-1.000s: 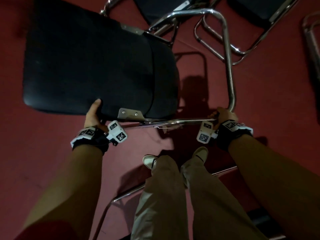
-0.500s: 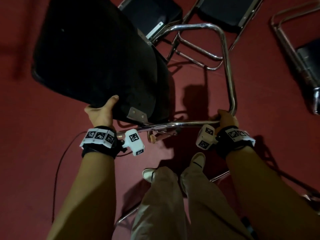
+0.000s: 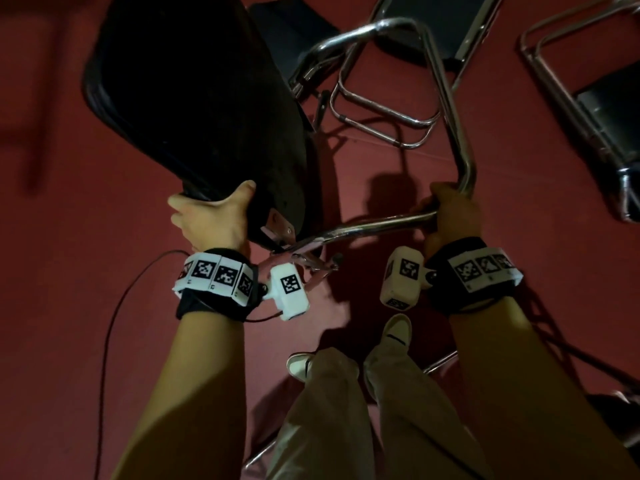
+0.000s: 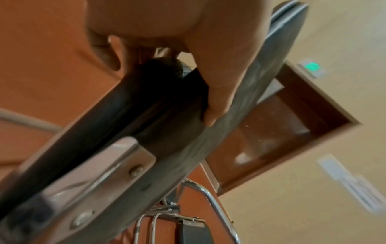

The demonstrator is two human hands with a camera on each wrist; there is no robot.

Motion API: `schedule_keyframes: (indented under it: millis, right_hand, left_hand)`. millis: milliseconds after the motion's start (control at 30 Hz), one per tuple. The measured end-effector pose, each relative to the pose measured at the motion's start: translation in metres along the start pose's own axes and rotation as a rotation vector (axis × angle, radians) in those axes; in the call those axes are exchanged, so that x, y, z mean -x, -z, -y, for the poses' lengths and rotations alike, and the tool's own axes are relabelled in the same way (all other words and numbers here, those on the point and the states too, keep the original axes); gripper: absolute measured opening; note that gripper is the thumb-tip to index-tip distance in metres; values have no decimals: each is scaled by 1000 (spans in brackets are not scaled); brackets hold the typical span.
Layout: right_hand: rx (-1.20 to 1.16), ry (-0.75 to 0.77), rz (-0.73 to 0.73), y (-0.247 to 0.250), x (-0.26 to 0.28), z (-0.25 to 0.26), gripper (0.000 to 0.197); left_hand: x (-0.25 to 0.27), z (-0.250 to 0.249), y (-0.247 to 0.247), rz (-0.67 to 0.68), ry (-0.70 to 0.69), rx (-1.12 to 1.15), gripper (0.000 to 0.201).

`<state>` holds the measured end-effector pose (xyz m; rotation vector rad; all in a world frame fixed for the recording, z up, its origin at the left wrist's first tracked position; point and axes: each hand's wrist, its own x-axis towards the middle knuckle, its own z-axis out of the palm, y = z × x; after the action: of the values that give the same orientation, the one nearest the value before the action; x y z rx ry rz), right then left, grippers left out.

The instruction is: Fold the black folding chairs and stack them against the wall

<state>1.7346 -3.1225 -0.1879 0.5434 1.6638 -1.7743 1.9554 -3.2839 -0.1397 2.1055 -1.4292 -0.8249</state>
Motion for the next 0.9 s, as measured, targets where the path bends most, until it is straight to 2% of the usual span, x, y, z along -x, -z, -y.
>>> schedule_keyframes:
  millis: [167,467,600,667,767,833,900]
  right_hand:
    - [9,102,118,-27,22,22,5]
    - [-11,190,307,-47,51,33,18]
    - [-47,186,462,-45,62,28,36]
    - [-68,150,516,-46,69,23,40]
    - [-102,101,560,-49,74,19,35]
    - [-144,74,614,-50,74,17,27]
    - [-190,53,659,-54,75,16,30]
  left_hand:
    - [11,-15,-5,-51,-40,-77,98]
    - [24,-28,-15,-63,-148,-177,96]
    - [18,-33,-10,-49,-139,-212,99]
    - [13,-30,-6,-26,-148,-160,97]
    - [4,-21,-2,16,-172,22,96]
    - [-2,-18,-1,44,-184,88,107]
    - [-9,-17,-1,82,-212,79,118]
